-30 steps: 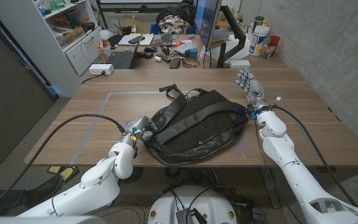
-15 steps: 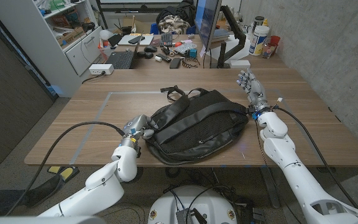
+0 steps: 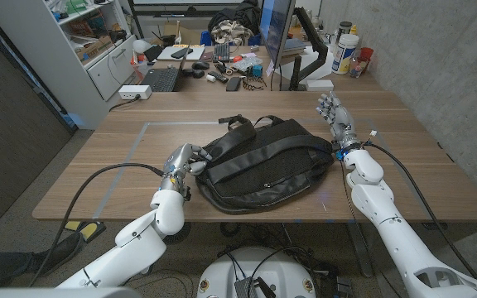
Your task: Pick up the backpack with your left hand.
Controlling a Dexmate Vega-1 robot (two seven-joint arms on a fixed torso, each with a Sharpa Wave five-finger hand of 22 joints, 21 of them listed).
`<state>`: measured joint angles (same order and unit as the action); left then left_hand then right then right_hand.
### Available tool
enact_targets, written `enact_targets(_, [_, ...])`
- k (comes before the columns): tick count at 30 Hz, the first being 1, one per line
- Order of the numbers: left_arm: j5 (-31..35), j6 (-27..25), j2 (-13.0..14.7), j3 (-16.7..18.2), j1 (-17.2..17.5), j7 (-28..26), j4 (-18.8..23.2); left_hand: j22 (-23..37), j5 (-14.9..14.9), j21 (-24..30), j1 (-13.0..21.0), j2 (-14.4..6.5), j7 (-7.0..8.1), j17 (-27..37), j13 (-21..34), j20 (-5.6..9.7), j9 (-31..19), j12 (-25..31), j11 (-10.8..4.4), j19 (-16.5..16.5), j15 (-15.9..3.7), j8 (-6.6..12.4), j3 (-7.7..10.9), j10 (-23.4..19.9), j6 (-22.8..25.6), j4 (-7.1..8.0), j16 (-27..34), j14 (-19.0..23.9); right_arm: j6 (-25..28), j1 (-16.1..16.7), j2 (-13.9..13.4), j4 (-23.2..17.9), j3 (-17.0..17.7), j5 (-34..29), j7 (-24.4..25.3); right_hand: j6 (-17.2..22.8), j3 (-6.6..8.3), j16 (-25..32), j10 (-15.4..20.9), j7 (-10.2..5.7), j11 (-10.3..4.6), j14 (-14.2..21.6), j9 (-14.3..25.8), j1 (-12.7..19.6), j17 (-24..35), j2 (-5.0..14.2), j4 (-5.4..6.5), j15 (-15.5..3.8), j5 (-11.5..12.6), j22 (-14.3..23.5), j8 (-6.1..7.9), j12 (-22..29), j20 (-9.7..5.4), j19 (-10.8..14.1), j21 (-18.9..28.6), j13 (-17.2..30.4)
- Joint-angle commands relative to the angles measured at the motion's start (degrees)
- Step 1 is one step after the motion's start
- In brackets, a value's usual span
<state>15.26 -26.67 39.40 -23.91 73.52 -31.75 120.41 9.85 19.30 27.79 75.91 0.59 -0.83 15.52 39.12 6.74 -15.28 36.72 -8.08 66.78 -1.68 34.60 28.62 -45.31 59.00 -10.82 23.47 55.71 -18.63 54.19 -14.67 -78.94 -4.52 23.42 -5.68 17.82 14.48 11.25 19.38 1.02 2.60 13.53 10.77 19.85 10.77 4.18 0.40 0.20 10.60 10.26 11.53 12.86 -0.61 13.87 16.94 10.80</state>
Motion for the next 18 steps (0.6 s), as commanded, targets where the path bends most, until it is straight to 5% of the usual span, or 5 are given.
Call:
enact_targets(1, [-4.01,10.04,-4.01,1.86,-3.48,-1.49,-4.45,0.17,0.87,-0.03,-0.21,-0.63,-0.07,11.03,0.28,0.4,-0.09,0.36,-0.03,-0.05,-11.09,0.59,2.89,-0.92,0.85,2.18,-0.52,7.56,-0.67,0.29,0.09,-0.41,-0.08,-0.06,0.66,0.6,0.13,-0.03,0.49,0.05,-0.22,0.43,0.31,-0.25,0.14,0.18,-0.44,-0.06,0.24,0.16,0.02,0.09,-0.08,0.35,-0.16,0.1])
enact_targets(18, [-6.63,9.36,-4.41,2.87,-8.34,3.6,-3.75,0.12,2.56,-0.06,-1.09,-0.02,0.76,10.95,0.41,0.17,-0.3,0.05,-0.48,-0.26,-10.99,0.88,4.02,-1.46,0.86,2.17,-2.09,8.05,-1.52,0.29,0.1,-0.56,0.01,0.31,1.12,0.68,0.15,-0.04,0.64,0.14,0.03,0.57,0.31,-0.23,0.12,0.26,-0.53,-0.17,0.25,0.16,0.01,0.11,-0.35,0.5,-0.42,0.1])
